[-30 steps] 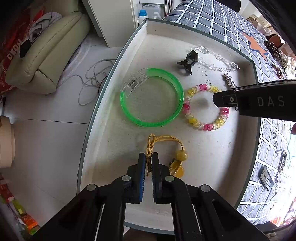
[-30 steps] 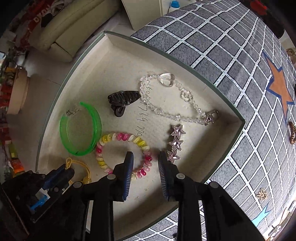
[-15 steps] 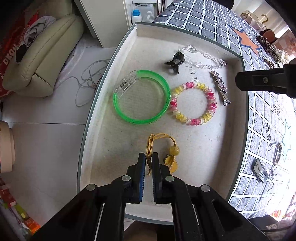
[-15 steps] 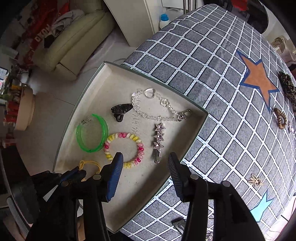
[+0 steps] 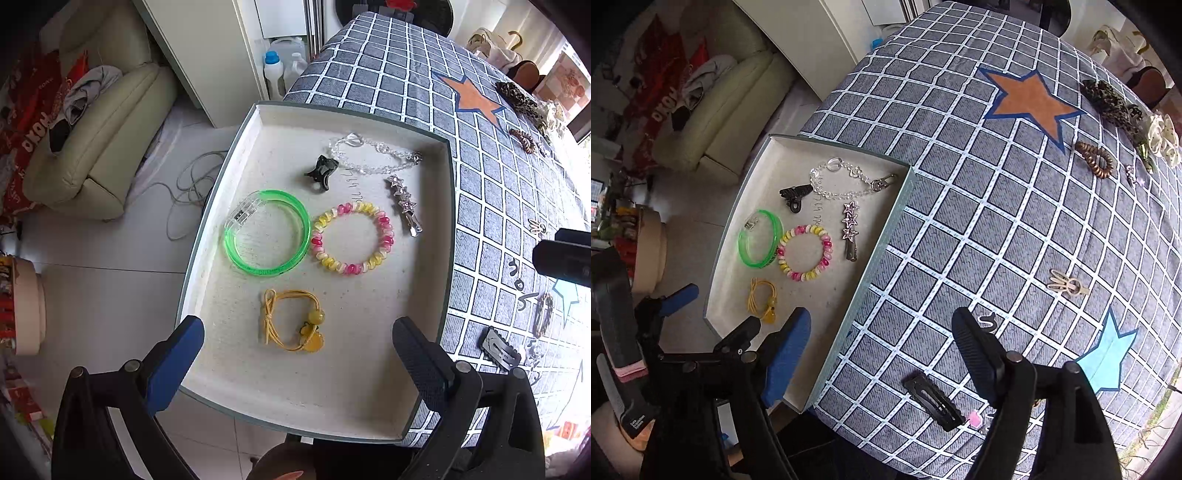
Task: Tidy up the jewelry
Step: 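Move both tools back over the black hair clips and braided bracelet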
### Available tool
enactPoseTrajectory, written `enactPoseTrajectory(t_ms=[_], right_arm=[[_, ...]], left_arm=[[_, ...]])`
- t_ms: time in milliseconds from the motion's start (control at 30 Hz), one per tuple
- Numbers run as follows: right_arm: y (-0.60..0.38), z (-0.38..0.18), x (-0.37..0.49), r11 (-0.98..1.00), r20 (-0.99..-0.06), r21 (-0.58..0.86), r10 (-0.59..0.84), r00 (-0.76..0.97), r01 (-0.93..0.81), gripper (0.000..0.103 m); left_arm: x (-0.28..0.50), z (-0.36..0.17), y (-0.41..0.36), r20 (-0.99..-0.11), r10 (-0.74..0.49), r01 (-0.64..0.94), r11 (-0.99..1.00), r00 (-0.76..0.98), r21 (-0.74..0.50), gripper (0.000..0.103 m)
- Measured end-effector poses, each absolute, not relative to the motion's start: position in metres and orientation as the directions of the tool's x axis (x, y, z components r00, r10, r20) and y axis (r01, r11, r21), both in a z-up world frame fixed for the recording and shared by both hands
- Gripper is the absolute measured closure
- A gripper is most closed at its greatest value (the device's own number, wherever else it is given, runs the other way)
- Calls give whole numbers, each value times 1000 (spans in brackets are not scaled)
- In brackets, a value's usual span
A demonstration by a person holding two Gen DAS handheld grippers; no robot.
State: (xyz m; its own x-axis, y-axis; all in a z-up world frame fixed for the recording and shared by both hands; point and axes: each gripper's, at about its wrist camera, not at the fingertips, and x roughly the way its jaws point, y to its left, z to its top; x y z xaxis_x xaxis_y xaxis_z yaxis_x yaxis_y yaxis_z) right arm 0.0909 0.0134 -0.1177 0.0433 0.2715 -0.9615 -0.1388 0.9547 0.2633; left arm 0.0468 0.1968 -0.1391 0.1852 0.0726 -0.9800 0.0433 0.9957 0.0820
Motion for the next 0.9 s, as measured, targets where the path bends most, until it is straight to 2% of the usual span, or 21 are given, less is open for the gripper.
enactPoseTrajectory(t_ms=[67,133,533,900], right_arm=[[-2,-114,81,956,-962,264,271,44,-128,21],[-19,-110,71,958,-960,267,274,55,-104,16],[-119,-102,24,974,-970,220,214,111,44,16],[-171,-121,-5,965,-979,198,185,89,172,16]], left_arm=[[45,-132,185,-978,74,49,995,195,85,0],[41,-124,171,-973,97,61,992,212,112,0],[20,-96,104,-956,104,135,980,273,145,0],[13,-104,48,-969,57,326,936,239,135,0]])
